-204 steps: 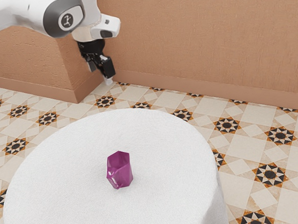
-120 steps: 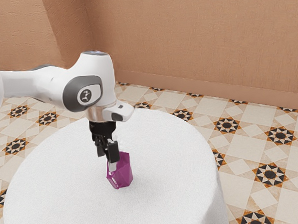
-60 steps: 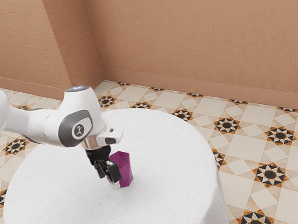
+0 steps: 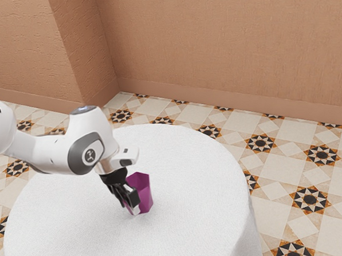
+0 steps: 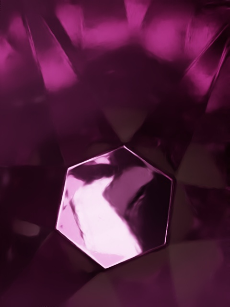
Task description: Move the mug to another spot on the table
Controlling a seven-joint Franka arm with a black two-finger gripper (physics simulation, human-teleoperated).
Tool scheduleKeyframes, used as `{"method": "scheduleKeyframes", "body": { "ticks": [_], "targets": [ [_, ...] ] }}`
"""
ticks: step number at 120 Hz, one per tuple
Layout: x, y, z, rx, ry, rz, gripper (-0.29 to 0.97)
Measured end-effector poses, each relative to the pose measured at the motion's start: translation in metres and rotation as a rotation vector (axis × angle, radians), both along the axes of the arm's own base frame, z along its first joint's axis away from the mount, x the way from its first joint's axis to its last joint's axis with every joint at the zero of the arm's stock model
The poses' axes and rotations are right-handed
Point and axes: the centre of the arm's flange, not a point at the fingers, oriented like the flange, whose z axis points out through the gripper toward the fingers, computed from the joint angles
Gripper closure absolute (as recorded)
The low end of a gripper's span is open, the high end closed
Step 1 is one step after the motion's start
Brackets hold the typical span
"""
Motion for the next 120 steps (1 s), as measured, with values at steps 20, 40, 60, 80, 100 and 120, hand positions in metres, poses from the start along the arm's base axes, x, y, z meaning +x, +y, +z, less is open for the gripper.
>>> {"method": "scheduleKeyframes", "body": {
  "ticks": [20, 40, 60, 80, 100, 120],
  "targets": [
    [-0.005, 0.001, -0.01, 0.003, 0.004, 0.014, 0.39],
    [-0.008, 0.002, -0.011, 0.009, -0.021, 0.033, 0.51],
    [-0.006, 0.004, -0.002, 0.027, -0.089, 0.048, 0.55],
    [-0.003, 0.008, 0.017, 0.059, -0.172, 0.062, 0.57],
    [-0.016, 0.018, 0.025, 0.106, -0.207, 0.083, 0.58],
    [-0.032, 0.043, 0.023, 0.141, -0.205, 0.142, 0.63]
  ]
}}
